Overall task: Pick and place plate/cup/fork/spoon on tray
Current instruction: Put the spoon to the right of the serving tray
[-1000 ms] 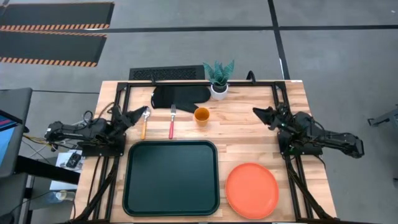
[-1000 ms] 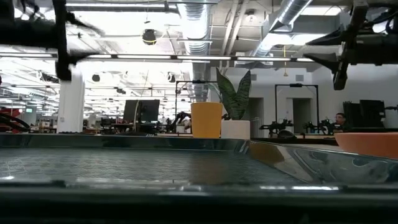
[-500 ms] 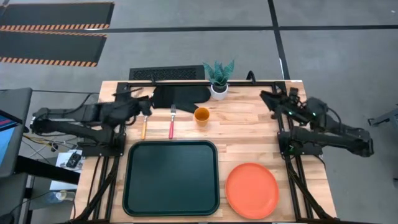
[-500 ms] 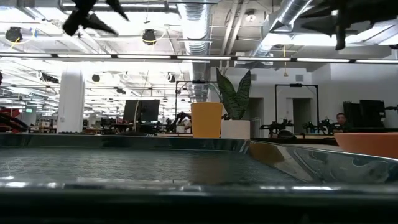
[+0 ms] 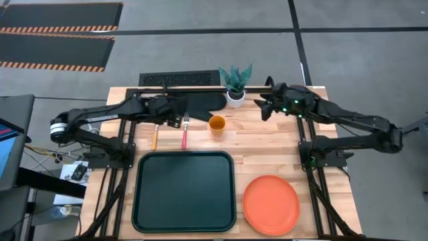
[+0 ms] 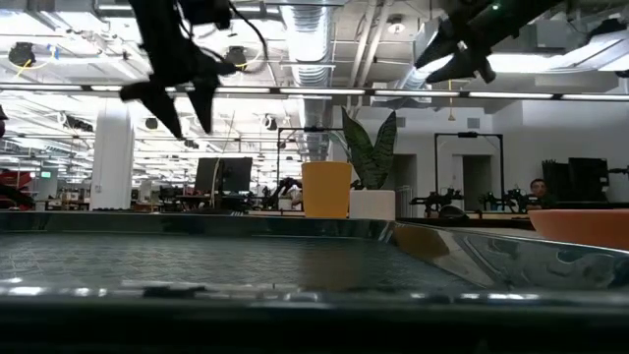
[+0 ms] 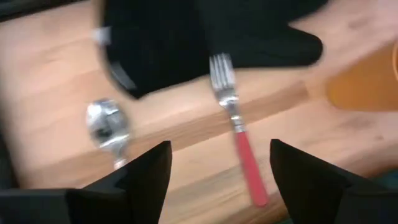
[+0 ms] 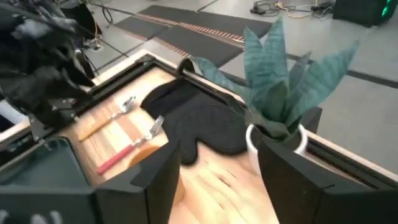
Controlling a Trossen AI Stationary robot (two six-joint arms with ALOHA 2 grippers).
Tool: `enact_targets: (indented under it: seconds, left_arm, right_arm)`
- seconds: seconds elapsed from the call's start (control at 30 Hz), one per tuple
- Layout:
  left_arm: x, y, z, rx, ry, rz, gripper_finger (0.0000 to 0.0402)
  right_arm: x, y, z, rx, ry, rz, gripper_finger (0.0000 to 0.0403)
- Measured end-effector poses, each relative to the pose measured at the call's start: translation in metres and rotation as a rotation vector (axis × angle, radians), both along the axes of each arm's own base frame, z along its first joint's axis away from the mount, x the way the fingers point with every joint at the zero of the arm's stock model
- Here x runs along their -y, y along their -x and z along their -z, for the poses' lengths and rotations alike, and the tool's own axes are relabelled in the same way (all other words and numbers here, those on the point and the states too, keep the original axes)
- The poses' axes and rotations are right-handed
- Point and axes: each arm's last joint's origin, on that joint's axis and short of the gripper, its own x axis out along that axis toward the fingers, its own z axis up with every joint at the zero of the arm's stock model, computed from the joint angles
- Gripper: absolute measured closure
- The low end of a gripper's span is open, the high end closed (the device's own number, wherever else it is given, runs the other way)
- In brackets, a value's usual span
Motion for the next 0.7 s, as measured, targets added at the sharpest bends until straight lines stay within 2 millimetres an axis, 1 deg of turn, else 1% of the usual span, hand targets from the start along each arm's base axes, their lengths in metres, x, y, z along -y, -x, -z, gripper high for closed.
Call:
enact_targets:
  seconds: [0.07, 0.17, 0.23, 0.3, 0.4, 0.53, 0.63, 0.7]
  left_arm:
    - [-0.007, -0.008, 0.016, -0.048, 0.021, 0.005, 0.0130]
    - [-0.013, -0.011, 0.040, -0.151, 0.056, -0.005, 0.0122]
    - [-0.015, -0.009, 0.054, -0.191, 0.074, -0.017, 0.0121]
    - [-0.017, -0.006, 0.068, -0.170, 0.118, -0.017, 0.0121]
    - [-0.018, 0.009, 0.084, -0.126, 0.186, -0.038, 0.0121]
    - [-0.013, 0.035, 0.089, -0.110, 0.192, -0.121, 0.0120]
    - [-0.007, 0.050, 0.089, -0.120, 0.177, -0.180, 0.0120]
    - [-0.005, 0.055, 0.091, -0.109, 0.164, -0.209, 0.0120]
  right_arm:
    - [0.002, -0.006, 0.004, -0.008, -0.029, 0.006, 0.0151]
    - [0.003, -0.011, 0.011, -0.033, -0.067, 0.012, 0.0148]
    - [0.002, -0.014, 0.013, -0.041, -0.070, 0.004, 0.0148]
    - [0.001, -0.016, 0.014, -0.048, -0.072, -0.004, 0.0148]
    - [-0.001, -0.017, 0.014, -0.048, -0.072, -0.015, 0.0148]
    - [-0.003, -0.018, 0.014, -0.047, -0.071, -0.024, 0.0148]
    - [-0.003, -0.018, 0.014, -0.046, -0.071, -0.024, 0.0148]
    - [-0.002, -0.018, 0.014, -0.045, -0.070, -0.020, 0.0148]
